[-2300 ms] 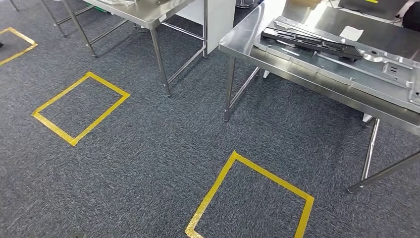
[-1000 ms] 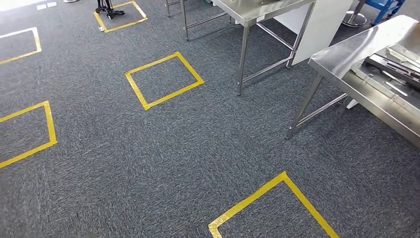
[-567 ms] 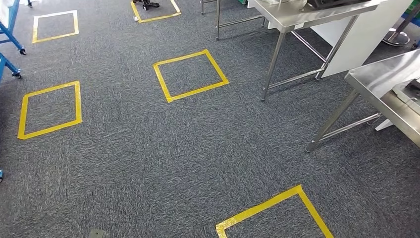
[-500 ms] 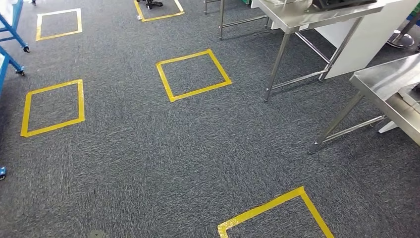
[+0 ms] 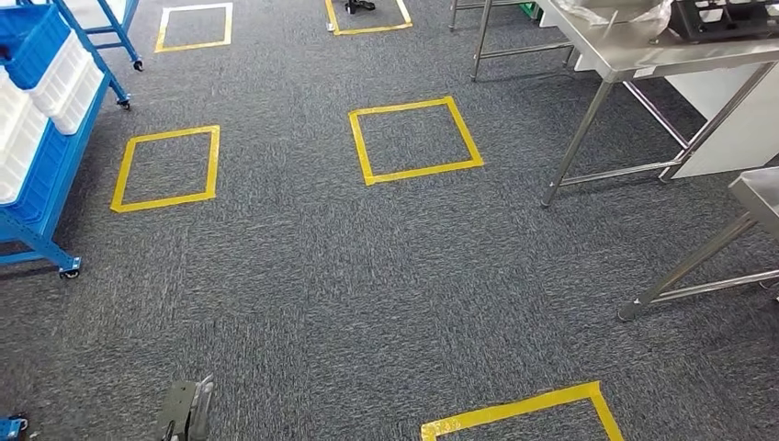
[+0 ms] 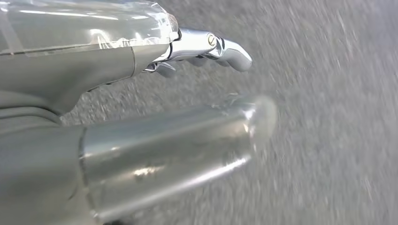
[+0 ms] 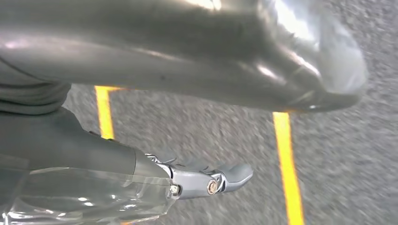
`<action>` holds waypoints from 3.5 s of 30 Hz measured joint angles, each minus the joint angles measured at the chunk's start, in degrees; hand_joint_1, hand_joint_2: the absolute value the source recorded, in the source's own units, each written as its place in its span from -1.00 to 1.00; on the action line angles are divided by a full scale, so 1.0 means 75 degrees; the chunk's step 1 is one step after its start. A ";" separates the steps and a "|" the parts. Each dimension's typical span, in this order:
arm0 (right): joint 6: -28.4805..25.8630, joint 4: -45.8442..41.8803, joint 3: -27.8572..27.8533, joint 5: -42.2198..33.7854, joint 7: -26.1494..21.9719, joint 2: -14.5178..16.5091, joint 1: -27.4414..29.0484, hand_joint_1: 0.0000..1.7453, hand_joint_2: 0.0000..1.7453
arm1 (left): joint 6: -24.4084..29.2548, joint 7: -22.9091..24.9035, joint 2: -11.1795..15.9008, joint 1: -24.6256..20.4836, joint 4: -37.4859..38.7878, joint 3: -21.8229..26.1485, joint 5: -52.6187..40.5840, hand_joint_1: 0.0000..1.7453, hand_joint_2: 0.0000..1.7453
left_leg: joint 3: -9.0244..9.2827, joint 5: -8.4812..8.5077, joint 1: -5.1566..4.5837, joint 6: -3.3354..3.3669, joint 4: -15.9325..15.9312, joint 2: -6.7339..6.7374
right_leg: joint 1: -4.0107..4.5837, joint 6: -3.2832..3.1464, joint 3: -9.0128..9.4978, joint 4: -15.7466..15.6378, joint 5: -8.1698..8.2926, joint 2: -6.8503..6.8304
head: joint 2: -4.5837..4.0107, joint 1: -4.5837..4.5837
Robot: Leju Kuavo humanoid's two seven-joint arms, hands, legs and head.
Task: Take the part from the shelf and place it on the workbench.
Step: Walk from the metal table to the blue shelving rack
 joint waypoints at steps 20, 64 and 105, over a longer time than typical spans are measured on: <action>-0.0195 -0.0077 -0.0136 -0.0004 -0.0127 0.0327 0.0256 -1.00 -1.00 | 0.0371 0.0600 -0.0055 0.0732 0.0004 -0.0722 0.0301 -1.00 -1.00 | 0.0051 -0.0046 -0.0003 0.0251 -0.0002 0.0785 | -0.0053 0.0261 -0.0627 0.1746 -0.1175 -0.0381 | 0.0000 0.0033; -0.0359 0.0020 -0.0446 0.0876 0.2711 0.0680 0.0475 -1.00 -1.00 | 0.0213 0.1261 0.0071 0.1091 0.0031 -0.0523 -0.0362 -1.00 -1.00 | -0.0368 -0.0469 0.0016 -0.0140 0.0782 0.0590 | -0.0009 -0.0219 0.0039 -0.0054 0.0070 -0.0299 | 0.0000 0.0022; -0.0339 0.0072 -0.0557 0.1239 0.3074 0.0709 0.0487 -1.00 -1.00 | 0.0213 0.1696 0.0135 0.1167 0.0082 -0.0286 -0.0620 -1.00 -1.00 | 0.0355 -0.0222 -0.0020 -0.0046 -0.0051 0.1319 | 0.0072 -0.0033 -0.0054 0.0090 0.0079 -0.1193 | -0.0001 -0.0002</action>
